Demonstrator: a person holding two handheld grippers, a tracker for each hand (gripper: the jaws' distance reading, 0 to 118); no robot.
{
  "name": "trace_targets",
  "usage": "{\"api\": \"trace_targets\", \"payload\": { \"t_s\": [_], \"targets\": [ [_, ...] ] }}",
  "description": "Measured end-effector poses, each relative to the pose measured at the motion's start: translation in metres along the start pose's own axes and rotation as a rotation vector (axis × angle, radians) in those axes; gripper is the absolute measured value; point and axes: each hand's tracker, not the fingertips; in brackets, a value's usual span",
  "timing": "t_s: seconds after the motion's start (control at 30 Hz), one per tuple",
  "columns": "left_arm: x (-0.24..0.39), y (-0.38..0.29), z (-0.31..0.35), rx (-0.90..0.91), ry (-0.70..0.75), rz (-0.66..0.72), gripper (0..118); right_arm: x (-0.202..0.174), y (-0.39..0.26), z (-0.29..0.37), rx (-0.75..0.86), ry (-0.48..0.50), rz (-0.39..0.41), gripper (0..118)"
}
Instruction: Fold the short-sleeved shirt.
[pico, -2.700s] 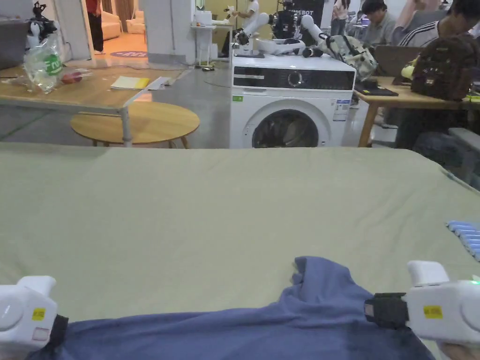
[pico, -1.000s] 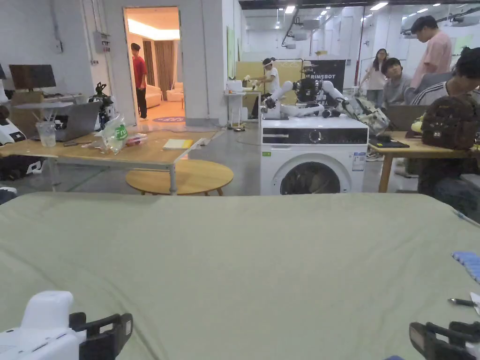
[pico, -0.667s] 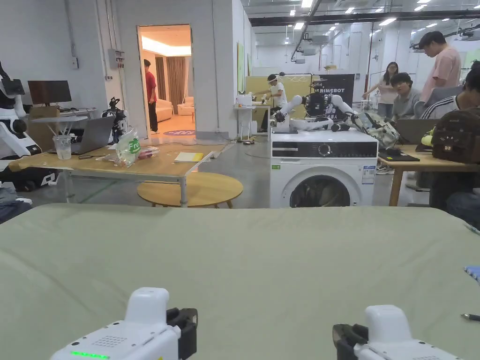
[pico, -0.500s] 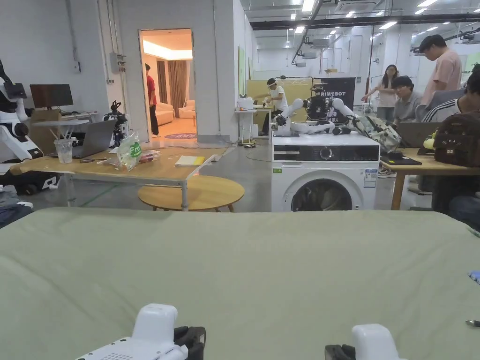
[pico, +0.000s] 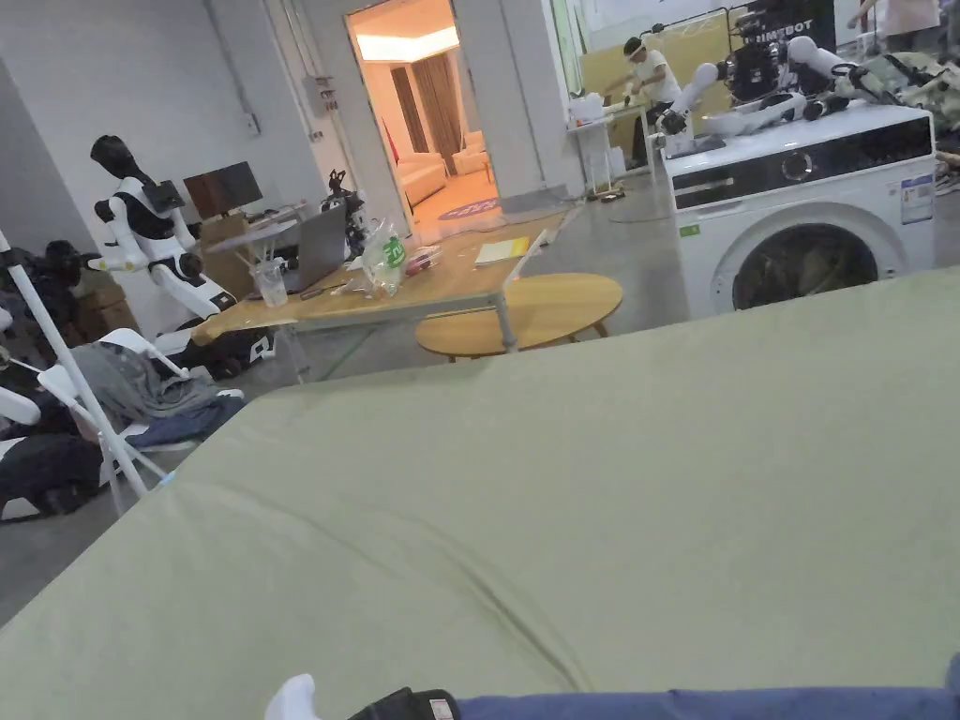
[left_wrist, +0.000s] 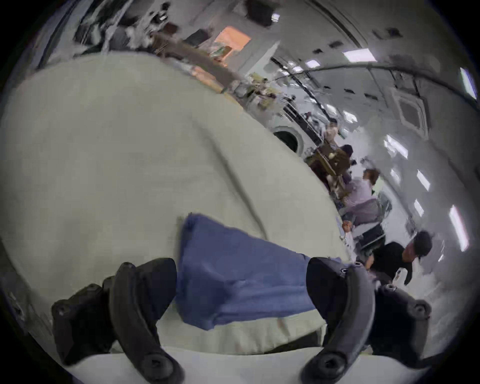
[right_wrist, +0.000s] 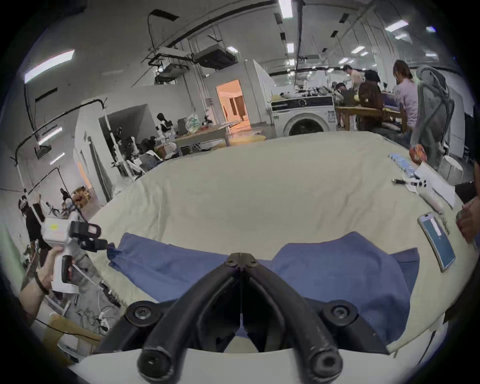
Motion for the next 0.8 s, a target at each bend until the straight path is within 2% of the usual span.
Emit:
{"api": "trace_targets", "payload": {
  "t_s": [0.1,0.17,0.27,0.3,0.33,0.37,0.4,0.43,0.47,0.5,0.67,0.73,0.8],
  "targets": [
    [-0.028,-0.004,-0.014,-0.025,-0.037,0.160,103,0.001,0.000,0.005,0.003,0.004,-0.012,0],
    [-0.038,-0.006,-0.028,-0.037,-0.061,0.201,103,0.004,0.000,0.007,0.001,-0.006,-0.031,0],
    [-0.032,-0.005,-0.044,-0.016,-0.179,0.265,102,0.006,0.000,0.009,-0.003,-0.018,-0.053,0],
    [-0.029,-0.004,-0.051,-0.035,-0.200,0.290,98,0.006,0.000,0.010,-0.005,-0.023,-0.053,0],
    [-0.027,-0.003,-0.057,-0.052,-0.208,0.297,89,0.006,0.000,0.010,-0.008,-0.027,-0.052,0],
    [-0.026,-0.004,-0.062,-0.057,-0.199,0.299,73,0.006,-0.001,0.012,-0.011,-0.031,-0.051,0],
    [-0.025,-0.005,-0.069,-0.075,-0.196,0.312,46,0.006,-0.002,0.013,-0.013,-0.032,-0.051,0],
    [-0.025,-0.008,-0.076,-0.091,-0.181,0.324,27,0.006,-0.003,0.015,-0.015,-0.033,-0.052,0],
    [-0.025,-0.010,-0.079,-0.083,-0.143,0.327,13,0.006,-0.004,0.017,-0.016,-0.035,-0.052,0],
    [-0.027,-0.012,-0.079,-0.083,-0.097,0.331,7,0.006,-0.005,0.019,-0.017,-0.039,-0.052,0],
    [-0.010,-0.007,-0.039,0.057,-0.165,0.269,3,0.012,-0.004,0.019,-0.027,-0.026,-0.064,0],
    [0.001,0.001,-0.014,0.126,-0.202,0.271,3,0.014,-0.001,0.014,-0.028,-0.009,-0.089,0],
    [0.012,0.016,0.015,0.178,-0.218,0.217,3,0.013,0.001,0.010,-0.019,0.023,-0.117,0]
  ]
}}
